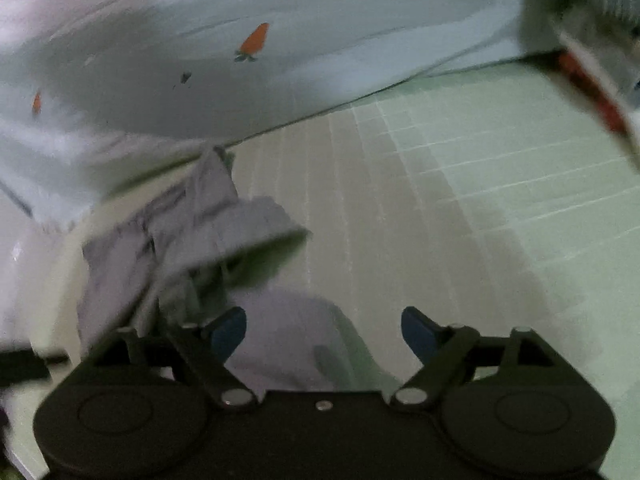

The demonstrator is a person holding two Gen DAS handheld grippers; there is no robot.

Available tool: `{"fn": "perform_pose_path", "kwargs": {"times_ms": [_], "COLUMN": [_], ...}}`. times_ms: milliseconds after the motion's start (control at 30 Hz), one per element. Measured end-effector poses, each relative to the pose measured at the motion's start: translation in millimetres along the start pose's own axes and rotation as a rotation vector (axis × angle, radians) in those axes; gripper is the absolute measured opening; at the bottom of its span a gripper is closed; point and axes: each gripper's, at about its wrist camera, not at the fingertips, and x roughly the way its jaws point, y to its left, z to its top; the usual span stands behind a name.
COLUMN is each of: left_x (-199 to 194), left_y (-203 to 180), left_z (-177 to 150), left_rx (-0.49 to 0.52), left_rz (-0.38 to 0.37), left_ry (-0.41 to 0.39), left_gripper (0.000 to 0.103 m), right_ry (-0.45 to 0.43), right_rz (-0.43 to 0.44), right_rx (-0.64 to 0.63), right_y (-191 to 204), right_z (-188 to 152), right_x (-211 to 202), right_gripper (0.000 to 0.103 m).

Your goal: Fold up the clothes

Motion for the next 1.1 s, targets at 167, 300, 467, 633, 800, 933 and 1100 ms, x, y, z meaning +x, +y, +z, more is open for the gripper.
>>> {"fn": "perform_pose_path", "kwargs": {"times_ms": [167, 300, 467, 633, 800, 933, 1100], "left_x": [16.9, 23.2, 33.8, 39.7, 46.4, 46.6, 39.4], "left_y": [1.0, 1.6, 3.9, 0.1, -7.3, -18.1, -42.3], "left_z": [21.4, 31.9, 30.9, 29.2, 33.2, 36.4, 33.3], "left_rx": [-0.053, -0.056, -0.066, -0.047, -0.027, -0.017, 0.043], "left_rz": [0.042, 0.08, 0.105, 0.108, 0.091, 0.068, -0.037], "left_ry": [-0.001, 0.008, 0.038, 0.053, 0.055, 0.046, 0.029], "left_gripper": [0.079, 0.079, 0.079, 0.079, 0.079, 0.079, 0.089], "right_ry": [0.076, 0.168, 0.095, -0.262, -0.429, -0.379, -0.204], "right_rz": [0.136, 0.171, 0.178, -0.166, -0.676, -0.74, -0.584], "right_rx": [0.103, 0.178, -0.031, 0.021, -0.008, -0.049, -0.009], "right_y": [11.1, 25.2, 35.1, -34.0, -100.7, -108.9, -86.9], "right_z": [41.3, 57.6, 81.6, 138.6, 160.6, 138.6, 82.9], "right_x": [77.3, 124.4, 127.2, 53.3, -4.5, -8.5, 23.2], "right_gripper": [0.085, 0.065, 0.005, 0.005, 0.029, 0.079, 0.08]}}
